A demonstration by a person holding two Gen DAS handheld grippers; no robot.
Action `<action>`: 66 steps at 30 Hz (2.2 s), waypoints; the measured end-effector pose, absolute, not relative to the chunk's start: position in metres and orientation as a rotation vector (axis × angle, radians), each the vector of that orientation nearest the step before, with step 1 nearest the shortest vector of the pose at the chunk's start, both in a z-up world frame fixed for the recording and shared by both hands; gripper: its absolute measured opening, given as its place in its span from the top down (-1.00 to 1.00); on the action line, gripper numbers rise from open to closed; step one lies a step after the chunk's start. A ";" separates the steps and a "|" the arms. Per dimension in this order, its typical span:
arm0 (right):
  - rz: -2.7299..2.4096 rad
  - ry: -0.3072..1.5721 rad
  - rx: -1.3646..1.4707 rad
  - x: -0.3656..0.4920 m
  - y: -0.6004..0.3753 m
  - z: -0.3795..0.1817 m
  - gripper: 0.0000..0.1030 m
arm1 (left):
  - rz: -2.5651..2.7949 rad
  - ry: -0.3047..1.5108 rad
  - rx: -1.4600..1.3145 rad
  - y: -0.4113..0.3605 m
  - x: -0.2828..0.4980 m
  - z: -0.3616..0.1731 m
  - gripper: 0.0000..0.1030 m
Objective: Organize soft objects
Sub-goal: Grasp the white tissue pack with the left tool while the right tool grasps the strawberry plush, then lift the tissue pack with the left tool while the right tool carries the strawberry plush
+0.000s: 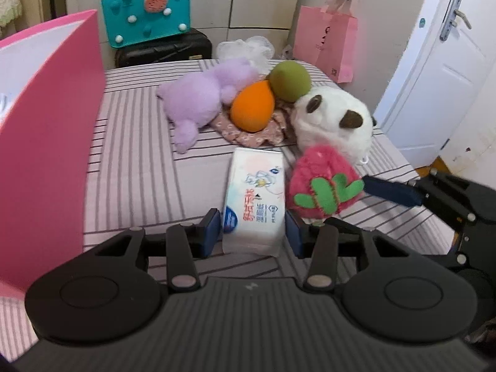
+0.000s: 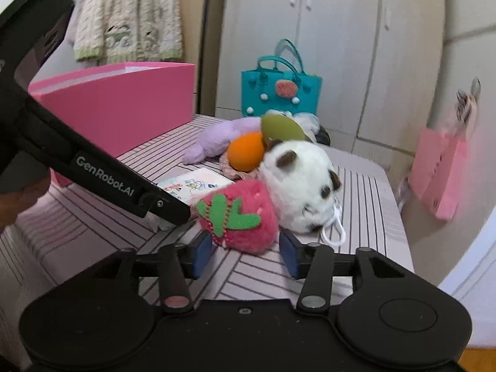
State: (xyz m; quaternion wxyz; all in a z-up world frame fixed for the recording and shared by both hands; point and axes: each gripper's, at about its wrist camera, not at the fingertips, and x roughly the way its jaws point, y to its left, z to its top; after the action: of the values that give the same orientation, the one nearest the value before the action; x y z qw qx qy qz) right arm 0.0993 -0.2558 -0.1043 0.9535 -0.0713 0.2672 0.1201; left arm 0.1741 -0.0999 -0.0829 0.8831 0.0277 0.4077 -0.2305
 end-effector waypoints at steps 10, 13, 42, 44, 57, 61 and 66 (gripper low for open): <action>0.253 0.522 -0.268 0.117 -0.237 -0.107 0.03 | -0.462 0.838 0.090 -0.111 0.186 -0.082 0.07; 0.259 0.526 -0.213 0.120 -0.242 -0.108 0.07 | -0.466 0.853 0.065 -0.109 0.193 -0.083 0.05; 0.243 0.575 -0.080 0.112 -0.259 -0.107 0.02 | -0.474 0.785 0.049 -0.094 0.181 -0.086 0.26; 0.247 0.591 -0.068 0.111 -0.258 -0.105 0.02 | -0.482 0.788 0.043 -0.091 0.178 -0.084 0.26; 0.326 0.692 0.012 0.096 -0.256 -0.087 0.02 | -0.538 0.822 0.036 -0.064 0.144 -0.060 0.26; 0.364 0.723 0.027 0.092 -0.253 -0.077 0.02 | -0.516 0.771 0.068 -0.046 0.124 -0.043 0.26; 0.453 0.757 0.074 0.085 -0.251 -0.061 0.02 | -0.523 0.782 0.114 -0.025 0.109 -0.027 0.26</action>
State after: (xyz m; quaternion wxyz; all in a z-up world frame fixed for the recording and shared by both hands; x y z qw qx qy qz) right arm 0.0845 -0.2509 -0.0610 0.9036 0.0359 0.3662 0.2194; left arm 0.1088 -0.0254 -0.0269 0.8899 0.0549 0.3765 -0.2517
